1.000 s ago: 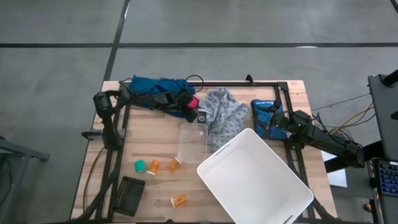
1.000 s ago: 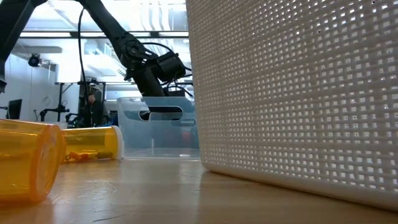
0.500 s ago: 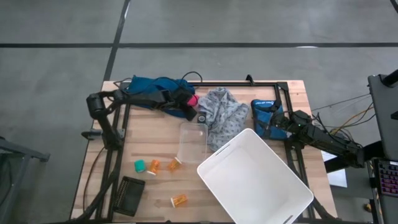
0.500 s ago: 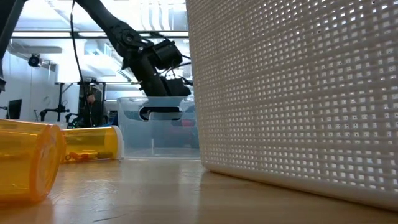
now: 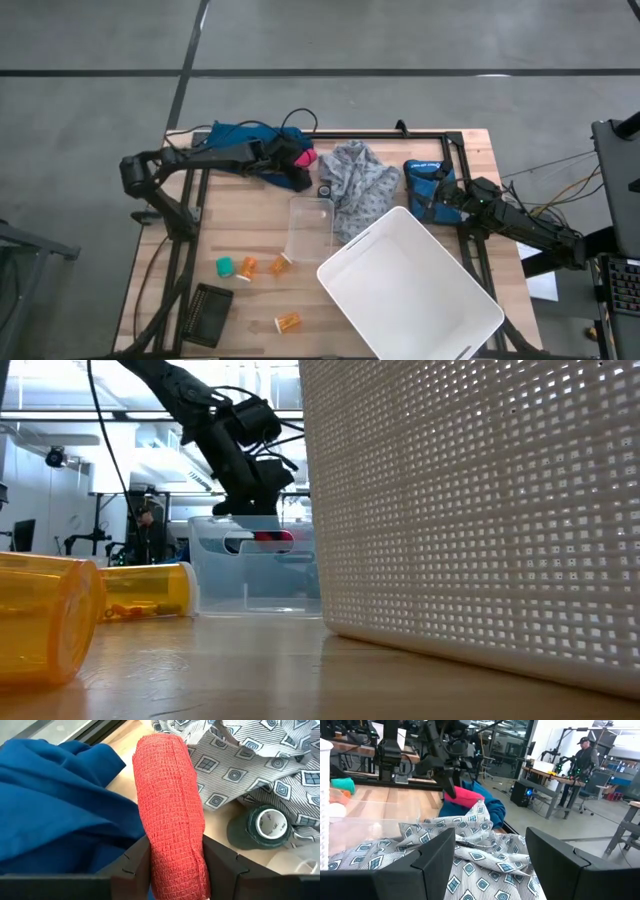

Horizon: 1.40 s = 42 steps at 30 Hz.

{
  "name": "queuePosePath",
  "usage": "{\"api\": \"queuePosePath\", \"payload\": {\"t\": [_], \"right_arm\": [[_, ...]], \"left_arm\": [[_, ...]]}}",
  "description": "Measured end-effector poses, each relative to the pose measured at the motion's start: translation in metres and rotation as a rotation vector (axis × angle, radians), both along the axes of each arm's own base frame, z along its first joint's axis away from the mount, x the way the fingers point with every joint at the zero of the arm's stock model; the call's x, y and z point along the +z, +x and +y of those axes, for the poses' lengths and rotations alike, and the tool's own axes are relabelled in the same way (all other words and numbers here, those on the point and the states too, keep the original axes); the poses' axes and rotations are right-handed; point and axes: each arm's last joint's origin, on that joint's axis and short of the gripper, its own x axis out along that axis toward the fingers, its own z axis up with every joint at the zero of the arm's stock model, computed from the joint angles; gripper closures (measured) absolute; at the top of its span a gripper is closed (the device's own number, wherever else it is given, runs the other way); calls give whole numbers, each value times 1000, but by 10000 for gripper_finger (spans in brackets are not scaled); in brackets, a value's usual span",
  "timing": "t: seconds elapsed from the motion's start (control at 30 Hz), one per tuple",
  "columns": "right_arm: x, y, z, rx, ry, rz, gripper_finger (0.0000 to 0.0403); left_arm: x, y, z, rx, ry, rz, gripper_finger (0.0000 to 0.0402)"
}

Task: Pick & Place Medicine items
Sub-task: Put the red bandage into the transparent bin

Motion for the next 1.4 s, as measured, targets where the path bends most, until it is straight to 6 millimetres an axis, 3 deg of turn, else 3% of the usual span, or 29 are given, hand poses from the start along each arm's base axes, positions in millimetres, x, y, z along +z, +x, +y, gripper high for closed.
{"api": "queuePosePath", "payload": {"t": [0.43,0.8,1.4], "right_arm": [[0,0,0,0,-1,0,163],[0,0,0,0,0,0,163],[0,0,0,1,0,0,163]], "left_arm": [[24,-23,-15,-13,22,-46,259],[34,-45,-57,-178,95,-118,259],[38,-37,-113,-584,246,-214,259]]}}
